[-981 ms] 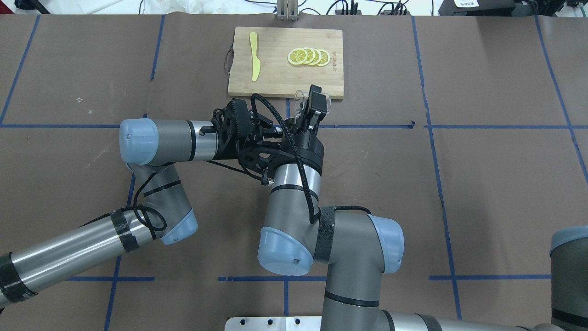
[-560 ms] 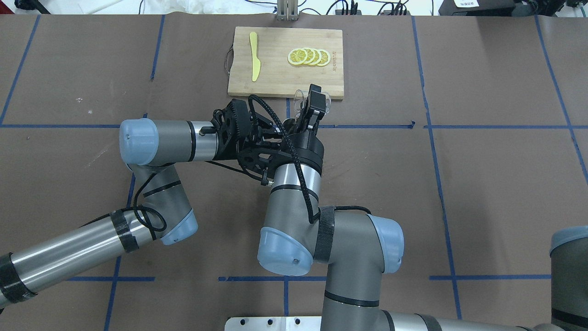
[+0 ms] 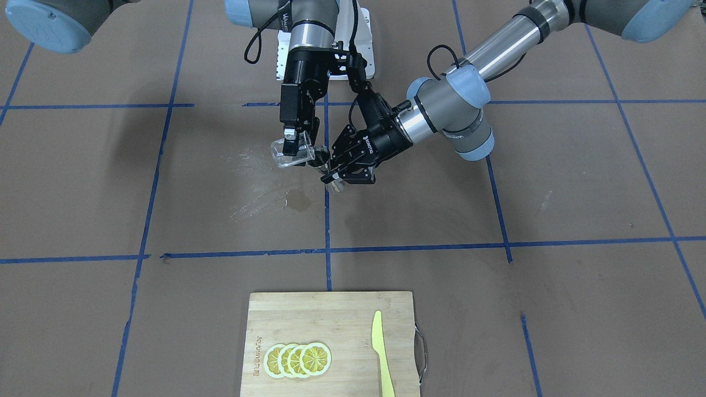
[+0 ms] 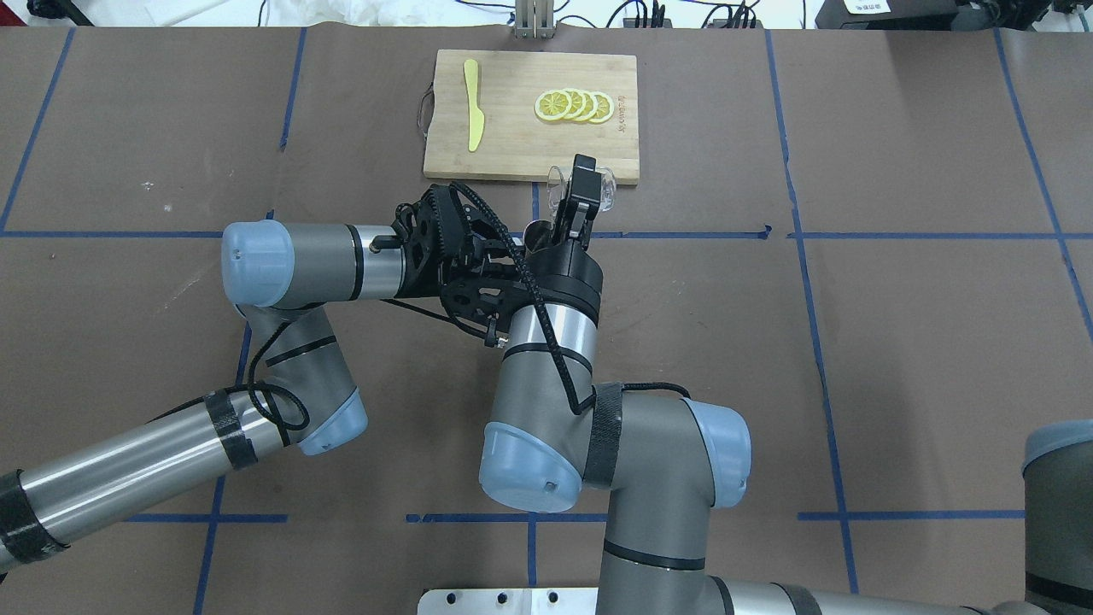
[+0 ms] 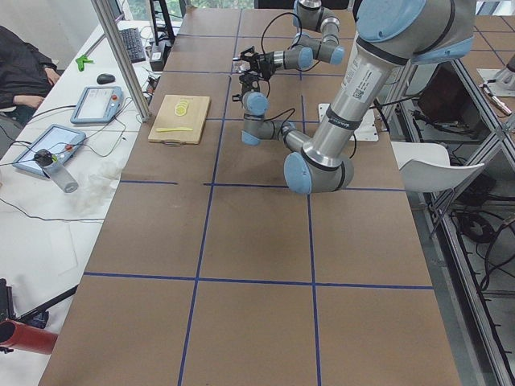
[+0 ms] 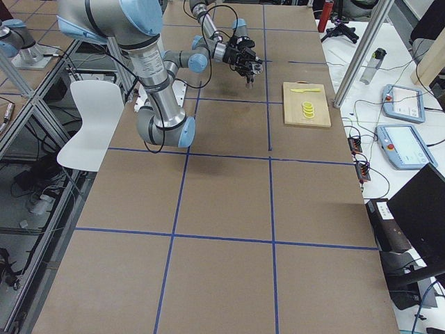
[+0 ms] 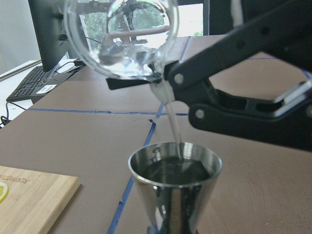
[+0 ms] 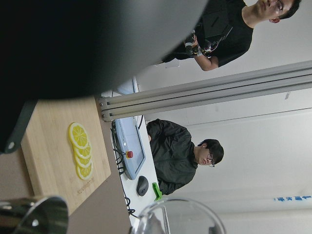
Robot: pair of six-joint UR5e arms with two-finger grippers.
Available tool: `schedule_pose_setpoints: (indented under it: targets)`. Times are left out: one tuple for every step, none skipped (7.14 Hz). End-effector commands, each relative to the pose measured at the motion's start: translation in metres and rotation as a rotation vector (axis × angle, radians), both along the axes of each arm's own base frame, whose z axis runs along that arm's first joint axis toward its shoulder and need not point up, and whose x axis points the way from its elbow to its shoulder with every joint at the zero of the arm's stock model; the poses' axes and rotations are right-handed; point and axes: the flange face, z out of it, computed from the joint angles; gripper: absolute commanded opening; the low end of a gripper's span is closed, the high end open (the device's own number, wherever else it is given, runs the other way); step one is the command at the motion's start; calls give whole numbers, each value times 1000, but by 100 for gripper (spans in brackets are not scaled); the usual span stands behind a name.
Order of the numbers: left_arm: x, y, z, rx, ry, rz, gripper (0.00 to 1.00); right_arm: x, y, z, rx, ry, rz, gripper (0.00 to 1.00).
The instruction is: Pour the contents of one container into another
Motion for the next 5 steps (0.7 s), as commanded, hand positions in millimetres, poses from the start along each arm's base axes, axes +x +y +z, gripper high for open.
schedule_pose_setpoints:
  targets:
    - [0, 0, 0, 0, 0, 1, 0, 0, 0, -2, 4, 7, 1, 0]
    - [0, 0, 0, 1, 0, 0, 0, 0, 0, -2, 4, 7, 1, 0]
    - [0, 0, 0, 0, 0, 1, 0, 1, 0, -4, 6, -8, 0, 0]
    - [0, 0, 0, 0, 0, 1, 0, 2, 0, -9, 6, -39, 3, 0]
    - [0, 0, 0, 0, 0, -1, 0, 5, 0, -12, 2, -144, 19, 0]
